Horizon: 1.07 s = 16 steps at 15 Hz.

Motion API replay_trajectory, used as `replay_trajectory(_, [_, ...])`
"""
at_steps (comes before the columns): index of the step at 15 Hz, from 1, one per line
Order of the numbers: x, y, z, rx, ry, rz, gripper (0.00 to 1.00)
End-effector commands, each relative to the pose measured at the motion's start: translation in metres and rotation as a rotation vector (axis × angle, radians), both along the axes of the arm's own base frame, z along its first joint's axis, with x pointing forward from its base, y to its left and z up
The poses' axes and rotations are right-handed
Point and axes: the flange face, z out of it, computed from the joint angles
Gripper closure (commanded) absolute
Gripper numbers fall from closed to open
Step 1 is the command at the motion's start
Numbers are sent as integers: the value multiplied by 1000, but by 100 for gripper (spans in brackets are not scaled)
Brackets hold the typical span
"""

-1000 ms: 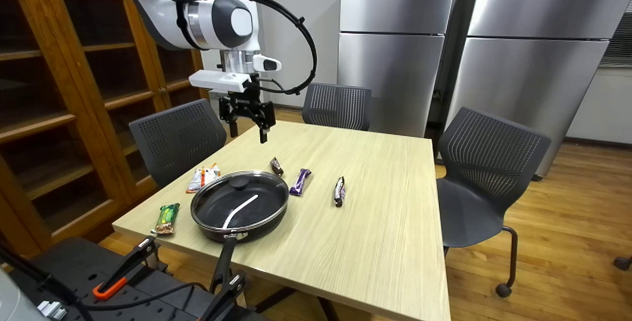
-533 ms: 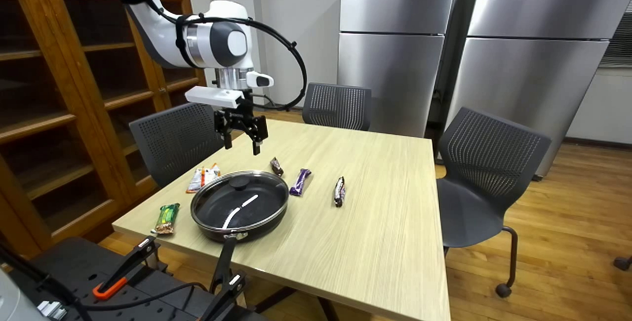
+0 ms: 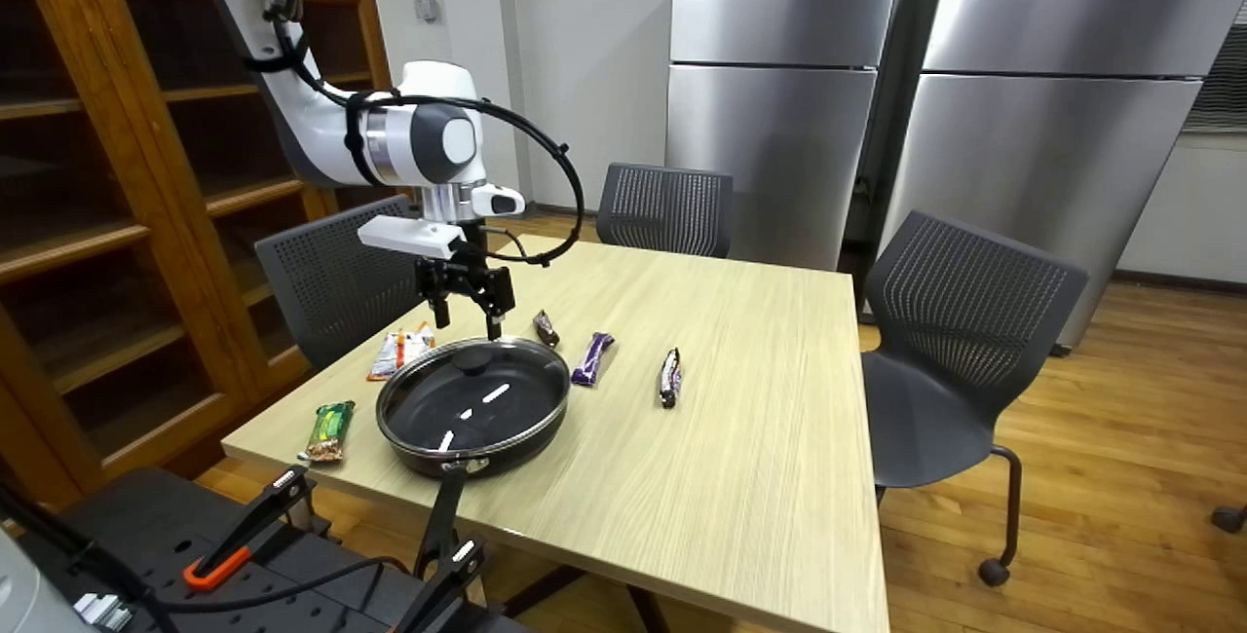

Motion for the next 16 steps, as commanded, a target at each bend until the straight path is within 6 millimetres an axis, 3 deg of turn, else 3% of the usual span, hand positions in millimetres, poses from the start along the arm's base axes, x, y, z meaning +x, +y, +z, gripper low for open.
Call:
replay_trajectory(1, [11, 9, -17, -27, -27, -25, 0])
replay_trajectory(8, [16, 12, -43, -46, -7, -36, 0])
replay_trajectory(16, [6, 14, -54, -45, 18, -28, 0])
